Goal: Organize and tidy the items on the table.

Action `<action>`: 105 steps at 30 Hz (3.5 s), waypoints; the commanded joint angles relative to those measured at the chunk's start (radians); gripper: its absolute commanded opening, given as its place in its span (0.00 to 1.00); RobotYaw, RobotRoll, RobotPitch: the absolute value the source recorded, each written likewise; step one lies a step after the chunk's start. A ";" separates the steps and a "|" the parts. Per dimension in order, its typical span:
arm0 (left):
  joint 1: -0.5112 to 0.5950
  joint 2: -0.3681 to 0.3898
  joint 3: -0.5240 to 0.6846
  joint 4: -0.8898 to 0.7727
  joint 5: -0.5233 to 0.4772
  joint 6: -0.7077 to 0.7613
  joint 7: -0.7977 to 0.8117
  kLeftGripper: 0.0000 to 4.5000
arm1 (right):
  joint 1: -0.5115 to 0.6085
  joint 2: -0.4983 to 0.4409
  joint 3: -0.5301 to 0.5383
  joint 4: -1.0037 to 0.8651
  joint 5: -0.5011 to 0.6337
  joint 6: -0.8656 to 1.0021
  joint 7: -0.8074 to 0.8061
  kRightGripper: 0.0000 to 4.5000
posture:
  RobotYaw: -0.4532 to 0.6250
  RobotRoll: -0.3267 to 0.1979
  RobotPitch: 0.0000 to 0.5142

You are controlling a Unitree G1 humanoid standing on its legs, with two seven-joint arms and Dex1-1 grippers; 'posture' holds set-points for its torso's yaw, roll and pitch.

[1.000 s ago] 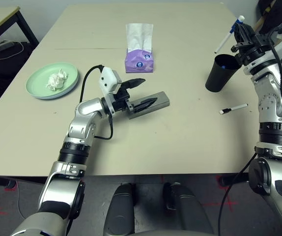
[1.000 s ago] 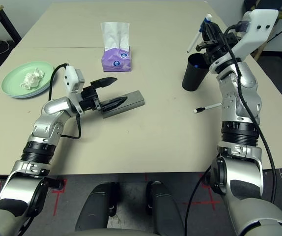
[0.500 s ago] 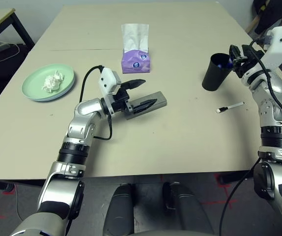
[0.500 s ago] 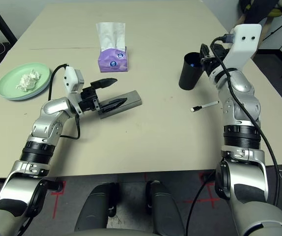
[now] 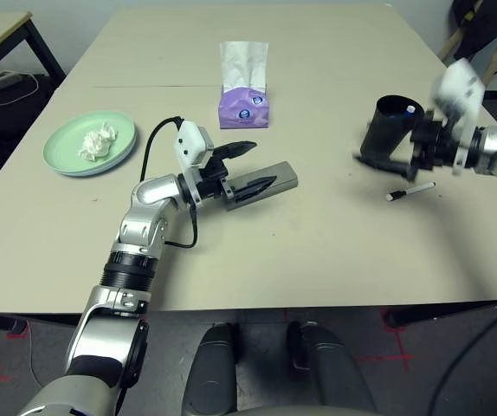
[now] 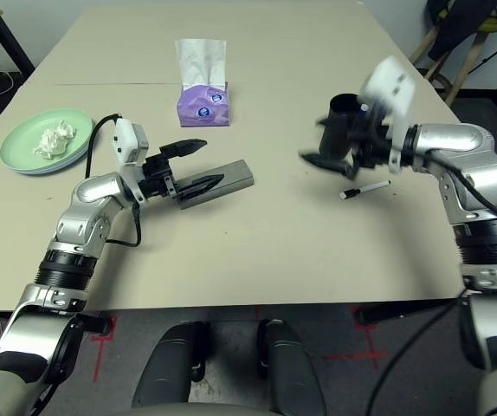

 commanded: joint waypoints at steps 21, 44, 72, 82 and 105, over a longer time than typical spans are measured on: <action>0.080 0.016 -0.009 -0.108 0.001 0.039 0.037 1.00 | -0.411 0.123 0.254 0.695 -0.557 -0.691 -0.008 0.99 | 0.57 0.62 0.32; 0.086 0.019 -0.008 -0.126 0.001 0.050 0.055 1.00 | -0.416 0.143 0.255 0.728 -0.620 -0.721 0.032 0.19 | 0.58 0.62 0.32; 0.006 0.003 -0.023 -0.013 0.012 0.001 0.010 1.00 | -0.179 0.457 -0.543 -0.118 0.327 0.262 -0.461 0.09 | 0.50 0.62 0.25; 0.001 0.008 -0.025 0.003 0.015 -0.010 -0.007 1.00 | -0.140 0.550 -0.611 -0.074 0.218 -0.161 -0.829 0.09 | 0.49 0.62 0.25; -0.005 0.017 -0.026 0.003 0.014 -0.005 -0.020 1.00 | 0.030 0.569 -0.572 -0.246 0.167 0.140 -1.195 0.09 | 0.49 0.62 0.26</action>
